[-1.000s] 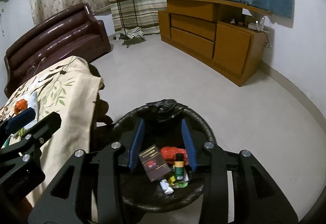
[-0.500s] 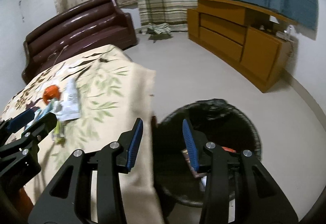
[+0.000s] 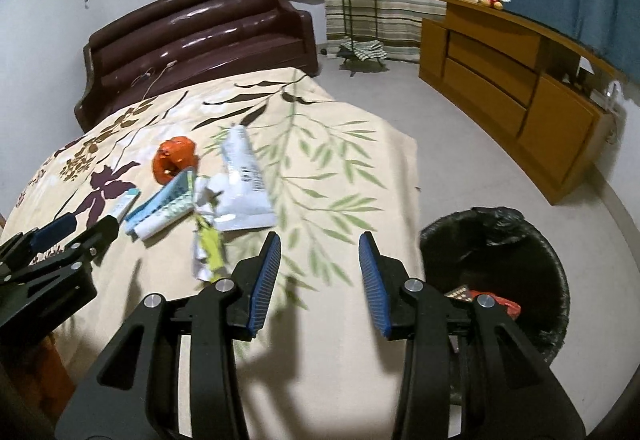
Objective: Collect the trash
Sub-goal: 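Move both grippers back over the bed toward the tubes and packets, then grasp the white packet with the right gripper while the left gripper grasps the teal toothpaste tube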
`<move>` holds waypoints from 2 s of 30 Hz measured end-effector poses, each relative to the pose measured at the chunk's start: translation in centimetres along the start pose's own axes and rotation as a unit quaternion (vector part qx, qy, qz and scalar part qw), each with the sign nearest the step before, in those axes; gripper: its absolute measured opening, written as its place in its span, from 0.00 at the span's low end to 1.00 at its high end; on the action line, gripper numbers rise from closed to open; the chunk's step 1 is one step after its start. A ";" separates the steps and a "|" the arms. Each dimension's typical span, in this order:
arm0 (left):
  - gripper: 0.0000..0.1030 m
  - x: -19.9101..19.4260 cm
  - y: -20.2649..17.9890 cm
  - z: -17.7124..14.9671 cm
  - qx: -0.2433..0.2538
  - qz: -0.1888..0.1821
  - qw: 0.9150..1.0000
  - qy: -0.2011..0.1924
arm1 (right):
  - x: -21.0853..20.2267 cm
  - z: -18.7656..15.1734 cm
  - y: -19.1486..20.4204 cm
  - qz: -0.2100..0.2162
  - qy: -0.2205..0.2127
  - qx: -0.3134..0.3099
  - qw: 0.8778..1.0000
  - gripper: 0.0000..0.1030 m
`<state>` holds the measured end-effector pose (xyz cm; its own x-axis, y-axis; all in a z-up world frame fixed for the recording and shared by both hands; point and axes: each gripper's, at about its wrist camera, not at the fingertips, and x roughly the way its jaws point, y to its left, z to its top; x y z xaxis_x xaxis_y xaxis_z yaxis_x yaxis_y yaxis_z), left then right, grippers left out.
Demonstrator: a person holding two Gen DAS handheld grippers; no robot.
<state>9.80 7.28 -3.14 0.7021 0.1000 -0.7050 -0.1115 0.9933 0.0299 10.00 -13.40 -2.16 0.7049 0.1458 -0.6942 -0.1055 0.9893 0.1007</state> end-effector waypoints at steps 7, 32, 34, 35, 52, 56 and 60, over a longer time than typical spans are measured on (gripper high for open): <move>0.66 2.0 2.1 0.4 -0.033 -0.022 0.998 0.049 | 0.8 0.6 2.2 0.006 0.006 -0.015 1.000 0.39; 0.16 3.2 3.5 1.5 -0.002 -0.045 0.998 0.050 | 4.2 3.9 4.3 0.010 0.020 -0.038 0.999 0.39; 0.16 3.3 3.7 1.7 -0.003 -0.043 0.998 0.049 | 4.5 4.0 4.5 0.010 0.022 -0.041 0.999 0.39; 0.16 3.4 3.8 1.8 -0.003 -0.042 0.998 0.048 | 4.7 4.1 4.6 0.009 0.023 -0.042 0.999 0.39; 0.16 4.0 4.5 1.7 -0.010 -0.034 0.998 0.053 | 7.1 4.4 5.2 0.007 0.054 -0.050 0.997 0.37; 0.16 4.0 4.5 1.7 -0.010 -0.035 0.998 0.053 | 7.3 4.3 5.1 0.006 0.057 -0.048 0.997 0.35; 0.16 4.0 4.5 1.6 -0.011 -0.035 0.998 0.053 | 7.3 4.3 5.1 0.006 0.057 -0.048 0.997 0.34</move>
<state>13.27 12.23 -4.65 0.6307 0.0232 -0.7757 -0.0807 0.9961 -0.0359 17.61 -7.24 -3.66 0.6194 0.1512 -0.7704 -0.1842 0.9819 0.0446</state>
